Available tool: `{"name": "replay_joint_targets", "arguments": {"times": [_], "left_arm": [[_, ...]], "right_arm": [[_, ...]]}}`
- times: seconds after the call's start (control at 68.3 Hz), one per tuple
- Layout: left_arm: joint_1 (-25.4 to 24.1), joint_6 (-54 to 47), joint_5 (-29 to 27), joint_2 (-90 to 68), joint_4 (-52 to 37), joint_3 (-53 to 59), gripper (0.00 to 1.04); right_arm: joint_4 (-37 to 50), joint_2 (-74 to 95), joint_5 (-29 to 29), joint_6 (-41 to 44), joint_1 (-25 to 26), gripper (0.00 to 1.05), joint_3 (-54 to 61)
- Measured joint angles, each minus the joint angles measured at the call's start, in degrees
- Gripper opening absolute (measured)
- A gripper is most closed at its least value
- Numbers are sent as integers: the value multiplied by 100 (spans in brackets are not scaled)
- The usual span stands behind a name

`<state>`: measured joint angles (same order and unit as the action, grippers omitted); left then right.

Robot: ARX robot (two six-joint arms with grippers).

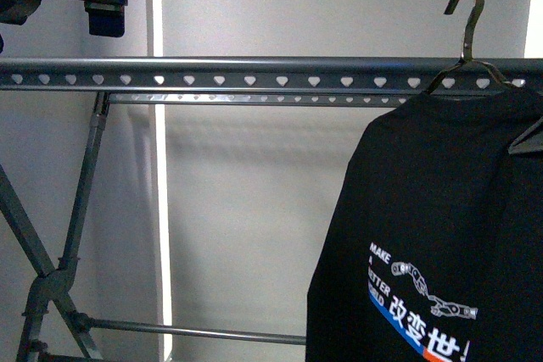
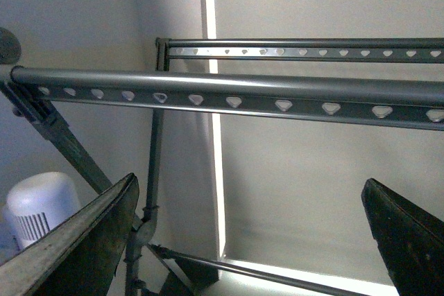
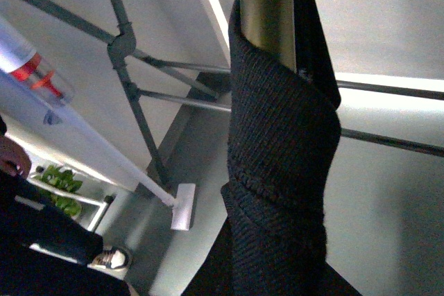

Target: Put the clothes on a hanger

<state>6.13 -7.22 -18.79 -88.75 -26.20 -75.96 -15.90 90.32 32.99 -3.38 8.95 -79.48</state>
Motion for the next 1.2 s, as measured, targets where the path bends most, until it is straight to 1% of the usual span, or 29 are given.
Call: {"name": "replay_joint_targets", "arguments": {"times": [0.117,0.22,0.424,0.498,0.659,0.834,0.878,0.893,0.922,0.937,0.98,0.995,1.01,1.112,1.2], "left_arm": [[26,142,35,-7,0,2,98],[26,186,35,-7,0,2,98],[24,229,33,-7,0,2,98],[24,229,33,-9,0,2,98],[24,234,35,-7,0,2,98],[24,245,39,-9,2,2,98],[-77,470,671,9,151,-7,98],[-120,557,1121,15,245,-11,98],[-149,728,1530,17,278,-11,98],[-177,855,1908,17,282,-11,98],[-205,1062,2437,17,282,-11,98],[-212,1082,2483,17,282,-11,98],[-223,1167,2647,17,282,-11,98],[-227,1370,2647,17,293,-11,98],[-227,1451,2546,17,315,-24,98]], "right_arm": [[-184,479,-391,-323,-9,4,-719],[-367,894,-623,-603,-42,4,-1335],[-839,1620,-896,-997,-138,4,-2505],[-916,1792,-962,-1051,-157,4,-2732],[-837,1985,-1158,-1154,-181,4,-2771],[-306,1939,-1165,-1185,-205,4,-2070],[-166,1926,-1139,-1191,-214,4,-1845],[-92,1910,-1117,-1202,-216,4,-1722],[-9,1897,-1086,-1222,-219,4,-1602],[87,1878,-1049,-1250,-219,4,-1495],[302,1794,-1005,-1261,-216,4,-1279],[350,1762,-1005,-1263,-216,4,-1228],[448,1690,-1003,-1279,-210,4,-1121],[870,1296,-1113,-1259,-195,5,-573],[1357,859,-1384,-994,-179,18,70]]}}
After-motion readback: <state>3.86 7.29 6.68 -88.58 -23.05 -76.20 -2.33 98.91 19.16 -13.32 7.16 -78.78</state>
